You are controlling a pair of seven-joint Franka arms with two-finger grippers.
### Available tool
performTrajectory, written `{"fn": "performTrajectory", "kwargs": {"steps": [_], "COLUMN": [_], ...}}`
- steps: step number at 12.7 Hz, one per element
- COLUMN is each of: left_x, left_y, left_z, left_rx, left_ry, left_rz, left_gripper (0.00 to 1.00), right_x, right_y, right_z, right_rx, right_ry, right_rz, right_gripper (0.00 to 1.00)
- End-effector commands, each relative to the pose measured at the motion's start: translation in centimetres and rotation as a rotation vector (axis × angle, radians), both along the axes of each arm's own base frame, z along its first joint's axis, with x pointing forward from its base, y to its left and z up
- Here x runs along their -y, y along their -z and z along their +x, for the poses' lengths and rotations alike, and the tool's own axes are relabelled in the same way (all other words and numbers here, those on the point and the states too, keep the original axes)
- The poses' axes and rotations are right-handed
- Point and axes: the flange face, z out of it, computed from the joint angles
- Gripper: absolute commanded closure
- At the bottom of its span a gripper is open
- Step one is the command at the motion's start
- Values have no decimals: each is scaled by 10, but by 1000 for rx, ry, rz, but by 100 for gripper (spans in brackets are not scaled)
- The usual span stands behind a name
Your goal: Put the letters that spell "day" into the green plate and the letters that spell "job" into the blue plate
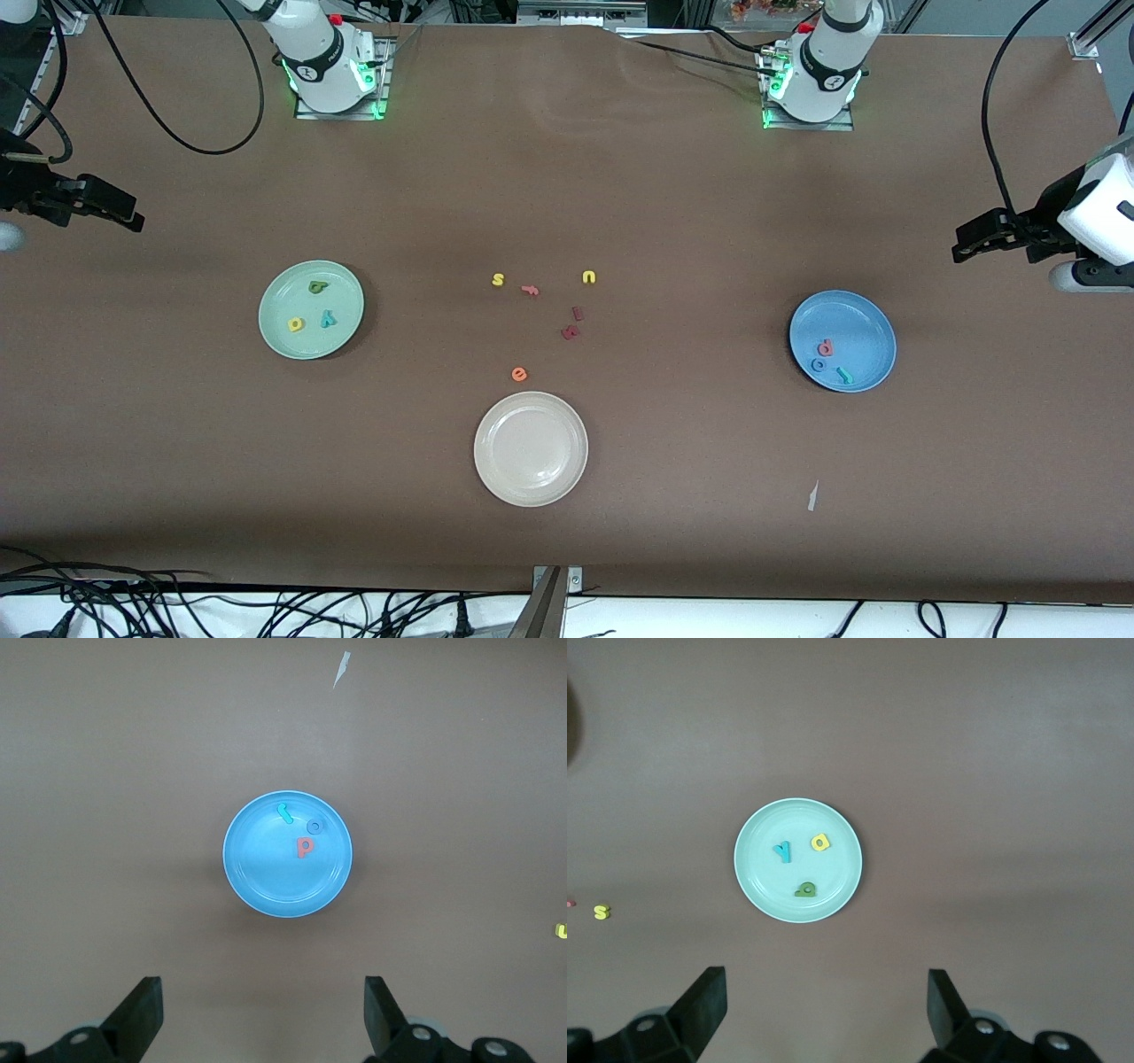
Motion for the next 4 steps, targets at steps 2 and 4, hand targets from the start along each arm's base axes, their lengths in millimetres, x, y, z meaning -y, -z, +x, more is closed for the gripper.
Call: {"fn": "performTrajectory", "kwargs": {"steps": [2, 4], "left_x": [2, 2], "left_y": [-5, -5], "left_z": [-6, -6], "left_rx": [6, 5], "left_ry": [9, 9], "left_rz": [-29, -29], "left_gripper": [0, 0], "right_x": [2, 1], "right_y": [-6, -7], "right_z": [-3, -3], "right_rx": [1, 2], "right_ry": [-2, -4], "right_rz": [17, 17], "right_gripper": [0, 0]}}
